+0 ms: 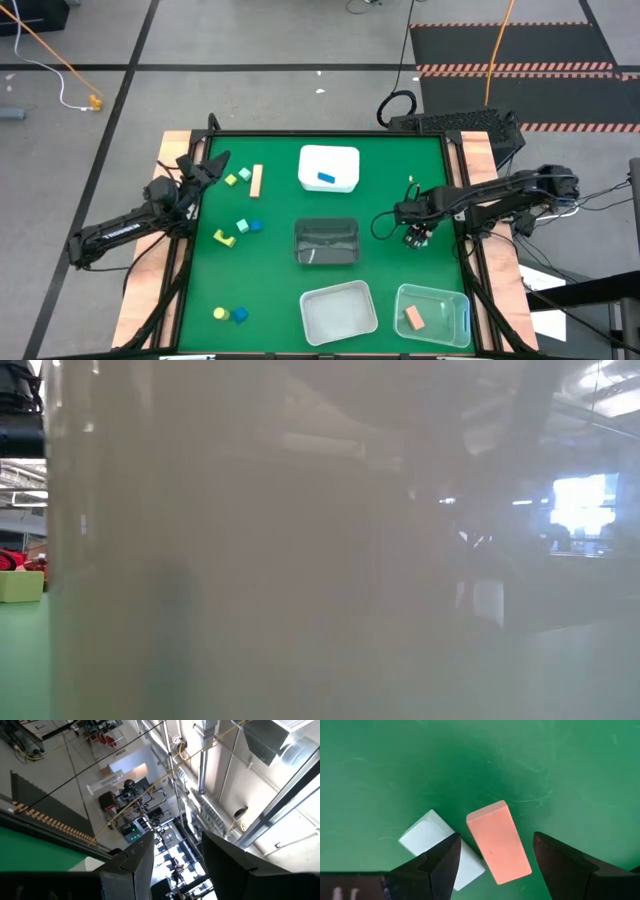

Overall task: Sort & place blocks by color
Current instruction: Put the bottom light brown block into the transparent bin

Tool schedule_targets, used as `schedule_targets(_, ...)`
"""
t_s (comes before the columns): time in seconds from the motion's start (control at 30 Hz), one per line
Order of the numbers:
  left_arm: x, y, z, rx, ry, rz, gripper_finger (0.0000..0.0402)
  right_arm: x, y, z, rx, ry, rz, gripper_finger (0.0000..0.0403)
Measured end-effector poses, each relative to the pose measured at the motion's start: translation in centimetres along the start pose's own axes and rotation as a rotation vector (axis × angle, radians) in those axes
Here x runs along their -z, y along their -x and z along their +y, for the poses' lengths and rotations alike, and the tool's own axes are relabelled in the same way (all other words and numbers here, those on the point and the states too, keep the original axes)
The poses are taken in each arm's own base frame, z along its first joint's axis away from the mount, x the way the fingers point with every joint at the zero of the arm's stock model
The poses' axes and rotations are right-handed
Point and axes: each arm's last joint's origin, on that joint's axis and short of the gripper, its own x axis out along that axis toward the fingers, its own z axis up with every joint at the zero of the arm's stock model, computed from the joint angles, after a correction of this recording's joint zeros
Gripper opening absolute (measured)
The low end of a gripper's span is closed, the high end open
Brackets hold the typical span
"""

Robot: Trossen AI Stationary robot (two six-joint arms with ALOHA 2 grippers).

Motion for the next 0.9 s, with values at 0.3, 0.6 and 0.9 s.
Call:
schedule_targets(0.3,0.2,0.0,0.2,-0.024,0.043,0.016,0.0163,-0.7,-1.7,0.6,0.063,-0.013,0.066,0.0211)
schedule_targets(0.6,0.4,0.0,0.1,0.024,0.070,0.105,0.0163,-1.2,-2.2,1.1,0.036,-0.025,0.064,0.0110)
schedule_targets(0.9,0.6,0.1,-0.3,0.084,0.138,0.157,0.0163,-1.2,-0.7,1.0,-0.087,-0.138,-0.040,0.0110)
